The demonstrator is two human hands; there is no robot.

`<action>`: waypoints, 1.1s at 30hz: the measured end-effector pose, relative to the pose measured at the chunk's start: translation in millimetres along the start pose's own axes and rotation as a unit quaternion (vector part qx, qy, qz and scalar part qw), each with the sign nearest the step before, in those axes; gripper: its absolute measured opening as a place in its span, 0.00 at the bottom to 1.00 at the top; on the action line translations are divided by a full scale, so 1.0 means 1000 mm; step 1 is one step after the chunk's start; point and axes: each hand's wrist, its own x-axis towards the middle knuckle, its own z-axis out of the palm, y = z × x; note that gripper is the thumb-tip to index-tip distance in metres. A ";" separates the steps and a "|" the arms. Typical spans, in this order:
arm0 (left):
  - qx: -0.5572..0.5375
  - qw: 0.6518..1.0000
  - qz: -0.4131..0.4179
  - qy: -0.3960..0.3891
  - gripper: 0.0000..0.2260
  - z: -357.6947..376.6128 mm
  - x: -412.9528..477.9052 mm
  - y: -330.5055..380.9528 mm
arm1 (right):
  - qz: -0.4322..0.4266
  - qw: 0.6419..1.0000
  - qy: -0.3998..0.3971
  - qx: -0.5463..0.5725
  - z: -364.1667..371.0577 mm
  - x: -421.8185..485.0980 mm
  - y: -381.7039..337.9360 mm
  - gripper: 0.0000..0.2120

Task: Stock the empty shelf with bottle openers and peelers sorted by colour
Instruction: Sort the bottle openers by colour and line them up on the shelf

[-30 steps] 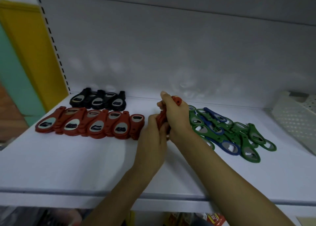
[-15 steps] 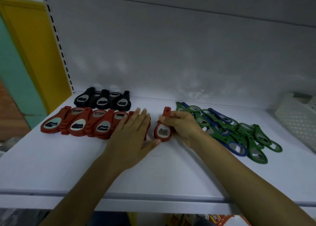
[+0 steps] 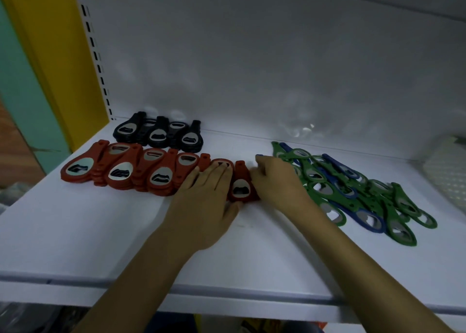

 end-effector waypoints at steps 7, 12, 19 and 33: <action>-0.011 1.000 0.004 0.020 0.29 -0.001 -0.001 0.002 | 0.070 0.970 -0.057 0.227 -0.003 -0.012 0.000 0.20; -0.022 1.000 0.002 0.020 0.29 -0.001 -0.001 0.002 | 0.069 0.973 -0.051 0.215 0.006 -0.014 0.007 0.22; 0.005 1.000 0.001 0.007 0.30 0.001 0.001 0.000 | 0.057 0.964 -0.044 0.258 0.011 -0.010 0.007 0.17; -0.044 0.995 0.079 -0.039 0.28 0.005 0.039 0.068 | -0.002 0.980 -0.010 -0.197 -0.033 -0.040 0.114 0.25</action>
